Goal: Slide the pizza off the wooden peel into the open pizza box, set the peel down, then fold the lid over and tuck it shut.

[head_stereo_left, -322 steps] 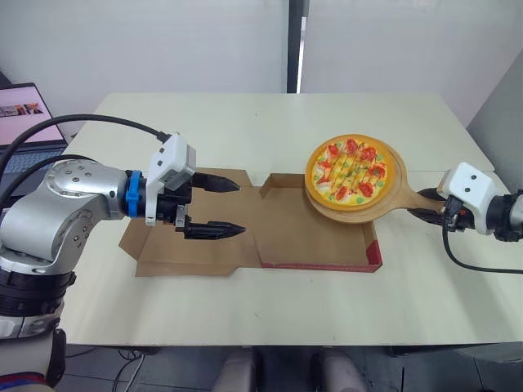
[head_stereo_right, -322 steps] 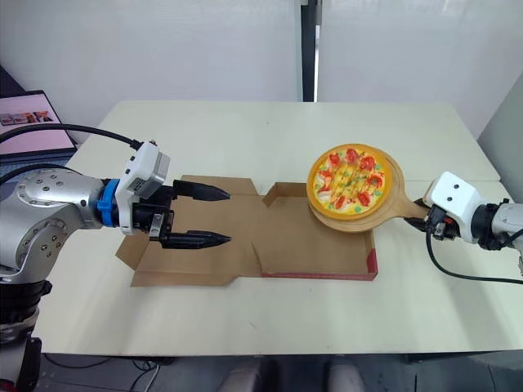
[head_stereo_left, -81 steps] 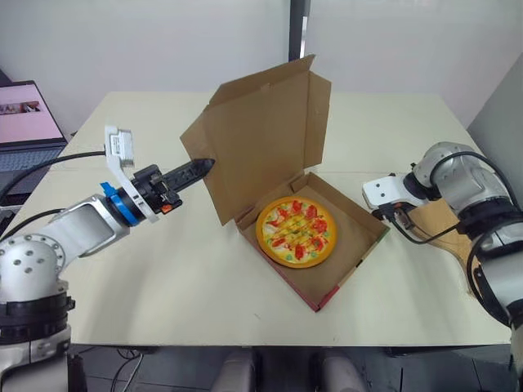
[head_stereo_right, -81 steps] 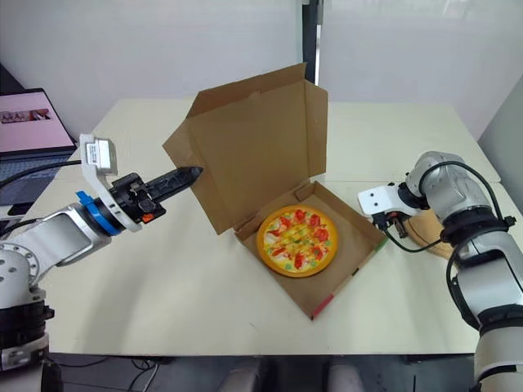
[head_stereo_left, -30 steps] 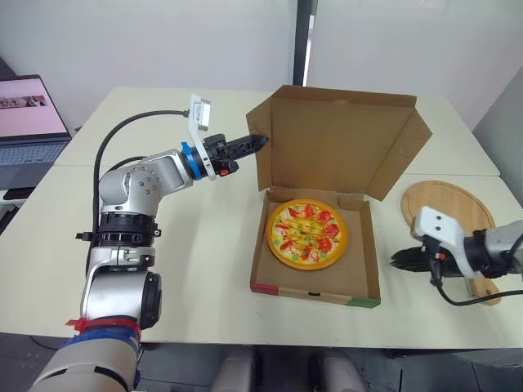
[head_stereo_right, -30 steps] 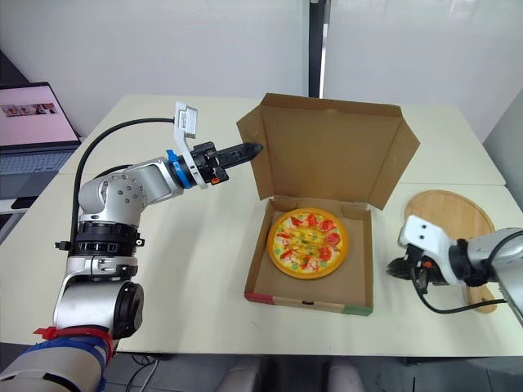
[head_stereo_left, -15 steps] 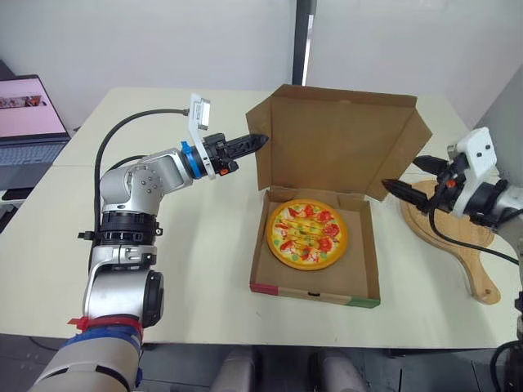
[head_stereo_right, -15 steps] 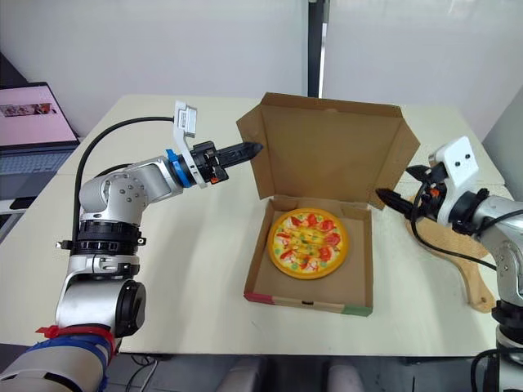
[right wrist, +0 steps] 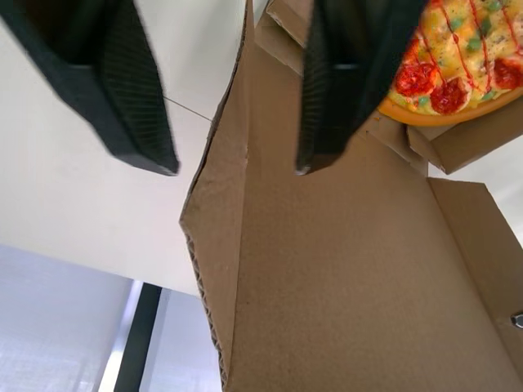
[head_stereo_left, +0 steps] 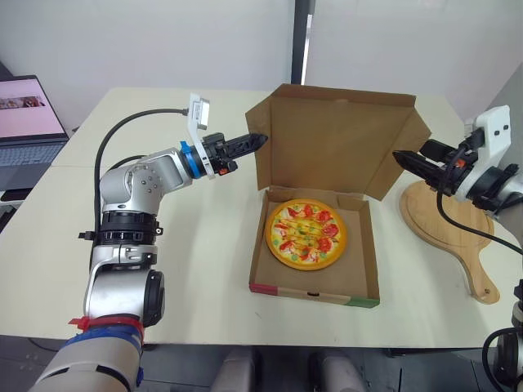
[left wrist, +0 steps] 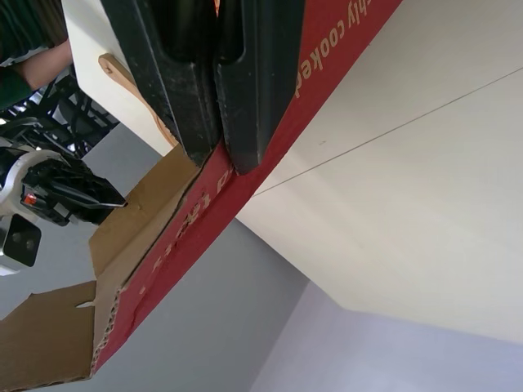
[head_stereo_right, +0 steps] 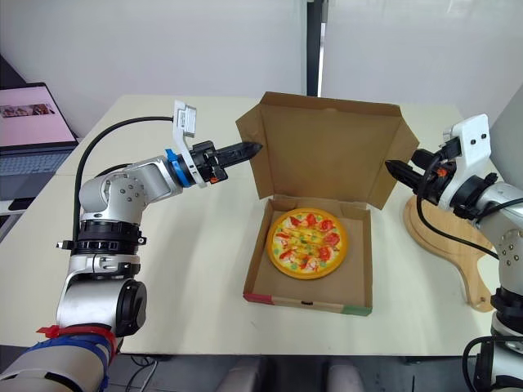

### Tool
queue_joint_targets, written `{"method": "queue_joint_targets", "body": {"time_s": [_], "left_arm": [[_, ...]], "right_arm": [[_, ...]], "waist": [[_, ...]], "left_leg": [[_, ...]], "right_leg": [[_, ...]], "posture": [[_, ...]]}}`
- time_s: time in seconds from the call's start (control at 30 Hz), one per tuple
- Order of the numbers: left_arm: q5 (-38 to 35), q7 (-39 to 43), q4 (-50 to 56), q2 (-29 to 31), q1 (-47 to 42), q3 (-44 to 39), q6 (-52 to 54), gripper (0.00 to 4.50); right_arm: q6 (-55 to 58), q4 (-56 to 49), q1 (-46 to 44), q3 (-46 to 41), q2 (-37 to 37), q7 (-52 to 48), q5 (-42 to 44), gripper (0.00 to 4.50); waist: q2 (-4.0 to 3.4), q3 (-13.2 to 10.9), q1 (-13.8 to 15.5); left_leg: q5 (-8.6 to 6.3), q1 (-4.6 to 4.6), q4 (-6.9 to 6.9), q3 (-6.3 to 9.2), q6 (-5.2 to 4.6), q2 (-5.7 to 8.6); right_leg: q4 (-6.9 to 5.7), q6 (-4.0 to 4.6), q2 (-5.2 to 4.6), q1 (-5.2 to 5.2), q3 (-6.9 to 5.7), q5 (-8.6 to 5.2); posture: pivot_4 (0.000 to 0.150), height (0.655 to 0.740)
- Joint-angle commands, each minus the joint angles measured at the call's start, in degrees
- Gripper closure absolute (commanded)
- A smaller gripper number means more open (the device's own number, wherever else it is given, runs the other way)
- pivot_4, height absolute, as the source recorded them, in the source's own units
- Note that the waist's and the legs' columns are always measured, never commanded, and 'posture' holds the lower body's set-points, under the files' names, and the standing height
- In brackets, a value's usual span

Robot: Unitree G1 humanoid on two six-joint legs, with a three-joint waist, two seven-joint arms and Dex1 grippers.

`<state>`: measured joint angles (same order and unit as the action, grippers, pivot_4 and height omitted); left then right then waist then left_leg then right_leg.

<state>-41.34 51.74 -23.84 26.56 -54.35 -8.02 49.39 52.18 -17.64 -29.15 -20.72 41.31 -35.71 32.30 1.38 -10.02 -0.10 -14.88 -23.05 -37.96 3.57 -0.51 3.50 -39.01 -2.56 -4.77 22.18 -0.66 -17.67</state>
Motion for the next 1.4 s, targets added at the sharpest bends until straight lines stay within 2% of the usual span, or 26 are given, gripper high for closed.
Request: {"method": "queue_joint_targets", "body": {"time_s": [0.03,0.13,0.27,0.37,0.53,0.77,0.9,1.2,1.3,1.4], "left_arm": [[-0.33,0.66,1.29,-0.23,-1.67,-1.22,-0.16,4.50],[-0.21,1.15,3.11,0.30,-1.35,-0.77,-0.05,4.50],[0.14,-0.95,6.14,0.47,-0.63,-2.02,-1.21,4.50],[0.70,-0.40,10.06,2.10,0.66,-1.92,-1.91,3.91],[0.90,-1.73,13.65,4.05,2.16,-3.97,-4.33,2.33],[2.13,-2.98,15.45,3.45,2.84,-2.70,-5.58,2.33],[5.91,-4.37,11.20,1.39,1.96,-1.63,-10.49,2.33],[0.23,-2.64,7.58,1.85,-0.34,-7.29,-8.53,2.33],[2.80,-0.11,6.65,3.25,-0.14,-4.74,-9.62,1.79],[4.08,2.14,6.53,2.69,-0.72,-2.44,-10.69,0.90]], "right_arm": [[-1.04,-1.81,-0.85,-0.93,0.27,1.34,1.03,3.47],[-1.85,-1.51,-0.78,-0.44,0.34,1.86,1.01,4.48],[-2.19,-1.68,-0.36,-0.25,0.67,2.10,0.95,4.48],[-2.22,-1.94,-0.10,-0.29,0.74,2.34,1.12,4.50],[-2.76,-1.90,0.28,-0.04,0.96,2.23,1.09,4.50],[-3.40,-1.12,0.16,-0.06,1.40,2.03,1.02,4.50],[-3.00,-1.31,0.07,-0.46,1.77,1.98,1.45,4.50],[-3.18,-1.43,0.79,-0.30,2.60,1.38,1.36,4.50],[-3.28,-1.23,0.67,-0.09,2.79,1.12,1.27,4.50],[-3.37,-1.00,0.63,0.04,2.93,0.78,1.20,4.50]], "waist": [[0.00,0.00,0.00],[0.00,0.00,-0.01],[0.00,0.00,-0.03],[0.00,0.00,-0.04],[-0.01,0.00,-0.05],[-0.01,0.00,0.01],[-0.01,0.01,-0.01],[-0.01,0.00,-0.13],[-0.01,0.01,-0.11],[-0.01,0.01,-0.04]], "left_leg": [[0.00,0.00,0.00,0.00,0.00,0.00],[0.00,0.00,0.00,-0.01,0.00,0.00],[0.00,0.00,0.00,-0.01,0.00,0.00],[0.00,0.00,0.00,-0.01,0.00,-0.01],[0.00,0.01,0.01,-0.02,0.00,-0.02],[0.00,0.00,-0.02,-0.02,0.00,-0.02],[0.00,0.01,-0.02,-0.04,0.00,-0.01],[0.00,0.00,0.00,-0.05,-0.01,-0.03],[0.00,0.02,-0.01,-0.06,-0.01,-0.02],[0.00,0.01,-0.03,-0.06,-0.01,-0.02]], "right_leg": [[0.00,0.00,0.00,0.00,0.00,0.00],[-0.01,0.00,0.00,0.00,0.01,0.00],[-0.01,0.00,0.00,0.01,0.01,0.00],[-0.02,0.00,0.01,0.02,0.02,0.00],[-0.02,0.00,0.01,0.03,0.03,0.00],[-0.02,0.00,0.01,0.00,0.03,0.00],[-0.02,0.00,0.01,0.00,0.03,0.00],[-0.03,0.00,0.02,0.03,0.02,0.00],[-0.03,0.00,0.02,0.01,0.03,0.00],[-0.04,0.00,0.03,0.01,0.03,0.00]], "posture": [[0.150,0.7281],[0.150,0.7281],[0.150,0.7281],[0.150,0.7281],[0.150,0.7281],[0.150,0.7281],[0.150,0.7281],[0.150,0.7281],[0.150,0.7281],[0.150,0.7281]]}}
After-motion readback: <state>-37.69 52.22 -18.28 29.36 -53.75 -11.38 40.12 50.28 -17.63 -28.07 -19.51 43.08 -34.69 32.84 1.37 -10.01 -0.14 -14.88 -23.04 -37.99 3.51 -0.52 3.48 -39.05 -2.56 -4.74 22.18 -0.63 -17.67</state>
